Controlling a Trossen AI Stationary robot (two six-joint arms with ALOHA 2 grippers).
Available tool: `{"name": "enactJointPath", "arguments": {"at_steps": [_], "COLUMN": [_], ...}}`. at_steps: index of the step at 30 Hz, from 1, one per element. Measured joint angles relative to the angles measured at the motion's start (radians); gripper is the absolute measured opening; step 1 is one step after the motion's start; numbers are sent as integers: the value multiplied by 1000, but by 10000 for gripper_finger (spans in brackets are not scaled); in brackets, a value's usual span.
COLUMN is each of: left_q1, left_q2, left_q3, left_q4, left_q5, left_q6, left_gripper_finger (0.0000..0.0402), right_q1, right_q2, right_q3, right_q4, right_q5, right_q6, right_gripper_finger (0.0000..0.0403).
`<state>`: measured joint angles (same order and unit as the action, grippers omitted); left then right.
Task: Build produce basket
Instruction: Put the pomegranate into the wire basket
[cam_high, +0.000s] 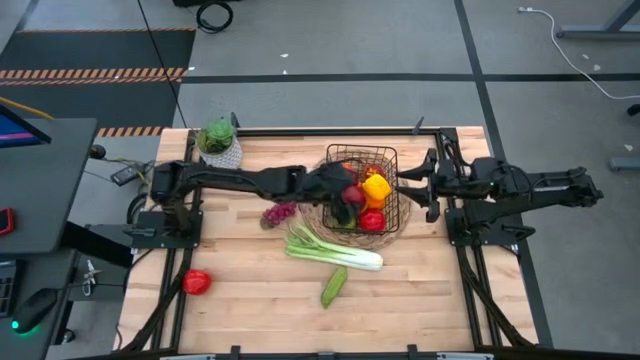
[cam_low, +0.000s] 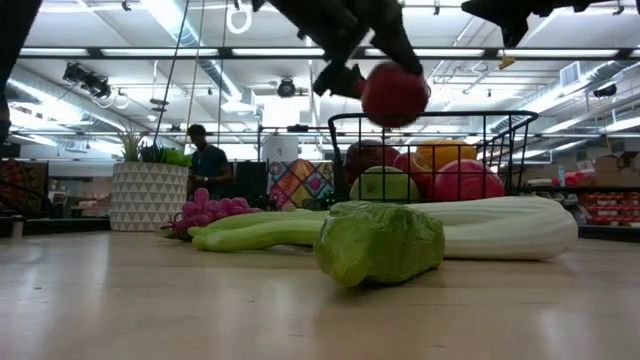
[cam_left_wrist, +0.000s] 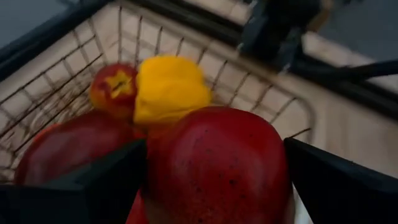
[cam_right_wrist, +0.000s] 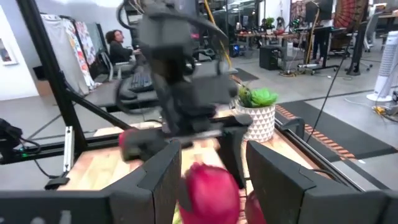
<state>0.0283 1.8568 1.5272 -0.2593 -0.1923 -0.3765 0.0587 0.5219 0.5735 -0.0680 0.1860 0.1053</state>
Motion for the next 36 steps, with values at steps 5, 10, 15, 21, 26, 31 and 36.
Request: {"name": "enactJointPath", "arguments": {"at_steps": [5,10,15,21,26,31,36], "left_q1": [17,34,37,24,12,8,-9], "left_q2": [60,74,73,73,73,73,40], "left_q3": [42,42,42,42,42,42,108], "left_q4": [-53,-55,-55,-69,-69,-73,-145], "left_q5": [-2,-2,31,136,94,76,-14], "left_q6": [45,132,139,245,291,298,366], "left_gripper_finger": [376,376,376,379,397,399,400], "right_q1": [15,21,21,21,21,21,21], "right_q2": [-14,-14,-14,-14,-14,-14,-14], "right_q3": [0,0,0,0,0,0,0], "right_q4": [0,0,0,0,0,0,2], "right_q5": [0,1,1,1,1,2,2], "right_q6": [-3,-8,-11,-11,-11,-11,-12], "right_gripper_finger": [187,187,187,187,187,187,187]}}
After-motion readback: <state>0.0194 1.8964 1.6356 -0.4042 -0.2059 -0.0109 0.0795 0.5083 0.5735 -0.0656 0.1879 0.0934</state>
